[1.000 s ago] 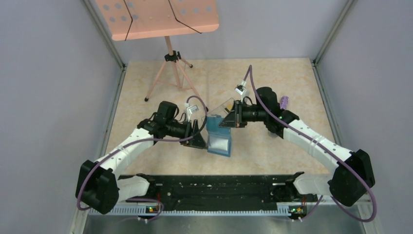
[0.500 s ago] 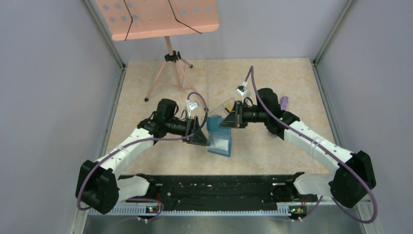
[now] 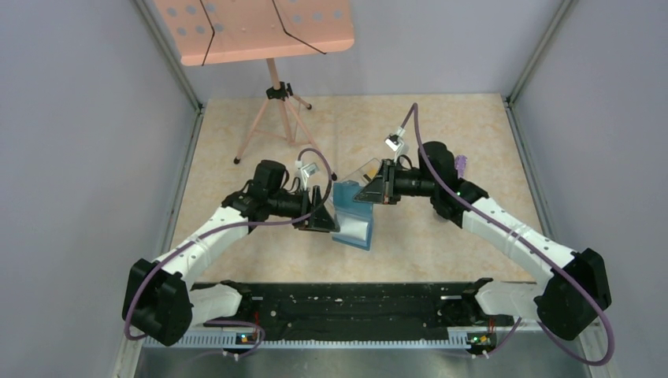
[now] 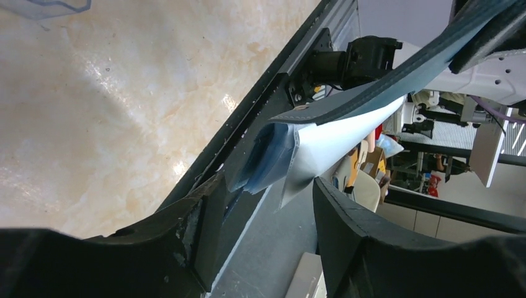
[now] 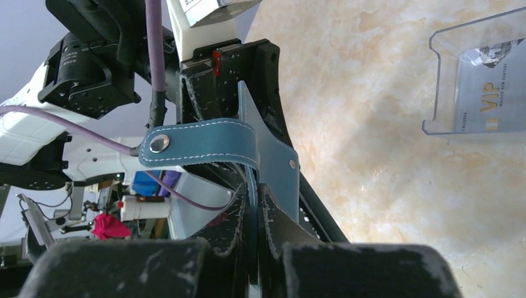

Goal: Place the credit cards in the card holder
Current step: Turn over the card holder.

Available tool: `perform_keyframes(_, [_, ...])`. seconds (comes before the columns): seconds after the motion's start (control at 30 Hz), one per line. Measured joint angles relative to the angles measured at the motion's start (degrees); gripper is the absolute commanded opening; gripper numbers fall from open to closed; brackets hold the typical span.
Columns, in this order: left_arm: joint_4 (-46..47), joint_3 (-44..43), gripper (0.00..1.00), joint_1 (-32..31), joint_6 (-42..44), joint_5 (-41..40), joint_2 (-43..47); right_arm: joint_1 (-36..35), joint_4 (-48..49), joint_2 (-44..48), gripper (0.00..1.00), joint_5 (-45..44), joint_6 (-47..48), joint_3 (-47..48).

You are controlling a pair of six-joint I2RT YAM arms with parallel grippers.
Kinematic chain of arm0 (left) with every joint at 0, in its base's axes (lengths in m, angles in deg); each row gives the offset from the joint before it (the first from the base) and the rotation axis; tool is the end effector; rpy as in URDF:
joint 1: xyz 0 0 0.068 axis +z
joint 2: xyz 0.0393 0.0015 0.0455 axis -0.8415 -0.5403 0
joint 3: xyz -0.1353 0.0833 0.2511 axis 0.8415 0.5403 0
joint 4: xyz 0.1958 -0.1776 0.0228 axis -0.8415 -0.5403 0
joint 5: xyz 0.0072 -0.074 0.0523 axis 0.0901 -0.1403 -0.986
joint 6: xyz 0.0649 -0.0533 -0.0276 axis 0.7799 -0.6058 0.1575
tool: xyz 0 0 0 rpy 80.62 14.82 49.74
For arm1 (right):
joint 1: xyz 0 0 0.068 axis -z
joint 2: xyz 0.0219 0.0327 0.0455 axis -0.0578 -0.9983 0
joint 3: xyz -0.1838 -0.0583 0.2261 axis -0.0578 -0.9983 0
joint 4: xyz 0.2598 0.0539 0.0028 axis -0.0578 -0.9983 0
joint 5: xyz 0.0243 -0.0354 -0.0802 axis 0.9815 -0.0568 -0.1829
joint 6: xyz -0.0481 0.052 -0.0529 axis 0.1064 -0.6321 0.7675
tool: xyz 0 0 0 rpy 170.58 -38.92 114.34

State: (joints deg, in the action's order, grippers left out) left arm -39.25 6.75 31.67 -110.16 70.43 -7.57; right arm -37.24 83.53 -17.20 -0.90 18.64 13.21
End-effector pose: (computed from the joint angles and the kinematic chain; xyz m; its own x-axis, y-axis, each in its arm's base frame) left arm 0.2013 -0.1646 0.2547 -0.9424 0.0841 -0.3237 0.3272 0.4322 -0.8403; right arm 0.2202 0.2061 0.3190 -0.8446 0.0856 -0.5285 -0.4621 0.3820 0.8003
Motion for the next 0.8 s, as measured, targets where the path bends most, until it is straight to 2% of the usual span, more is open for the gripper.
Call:
perform_keyframes(0.17, [1.4,-0.1,0.42,0.0,-2.3,-0.1,0.0,0.0,0.3,0.2,0.0,-0.2,-0.5,0.0])
perform_keyframes(0.23, [2.2,-0.1,0.42,0.0,-3.1,-0.1,0.1,0.0,0.3,0.2,0.0,-0.3,-0.7,0.0])
perform_keyframes(0.4, [0.9,-1.4,0.49,0.0,-2.9,-0.3,0.3,0.0,0.3,0.2,0.0,-0.8,-0.8,0.0])
perform_keyframes(0.63, [-2.6,-3.0,0.33,-0.4,-0.9,-1.1,0.4,0.1,0.3,0.2,0.0,-1.3,-0.8,0.0])
perform_keyframes(0.8, [-2.7,-3.0,0.33,-0.4,-1.2,-0.7,0.6,0.1,0.3,0.1,0.0,-1.5,-0.8,0.0])
